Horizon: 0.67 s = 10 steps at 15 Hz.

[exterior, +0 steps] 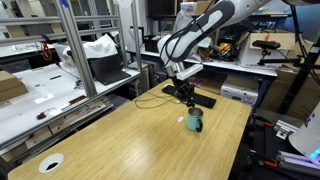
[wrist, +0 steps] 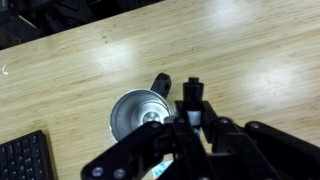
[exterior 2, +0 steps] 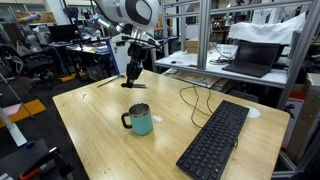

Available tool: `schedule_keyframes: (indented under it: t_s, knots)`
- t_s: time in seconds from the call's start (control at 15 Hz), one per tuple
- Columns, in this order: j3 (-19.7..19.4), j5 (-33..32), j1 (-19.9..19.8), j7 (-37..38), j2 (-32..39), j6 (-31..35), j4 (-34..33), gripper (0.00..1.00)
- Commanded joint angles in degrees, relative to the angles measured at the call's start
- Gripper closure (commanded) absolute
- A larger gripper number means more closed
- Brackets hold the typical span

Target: Put the marker in the cup

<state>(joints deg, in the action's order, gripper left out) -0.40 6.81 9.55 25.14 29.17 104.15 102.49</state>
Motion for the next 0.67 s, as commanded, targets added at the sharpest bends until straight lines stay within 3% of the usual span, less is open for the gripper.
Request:
schedule_keyframes:
  t_s: [0.0, 0.27, 0.33, 0.6]
  knots:
    - [0.4, -0.2, -0.4, 0.1, 0.0, -0.1, -0.1, 0.81]
    - [0.4, -0.2, -0.4, 0.1, 0.0, -0.1, -0.2, 0.81]
    - [0.4, -0.2, -0.4, 0.1, 0.0, -0.1, -0.2, 0.95]
    - [0.1, 1.5, -1.7, 0.9, 1.1, -6.0, -1.5, 0.95]
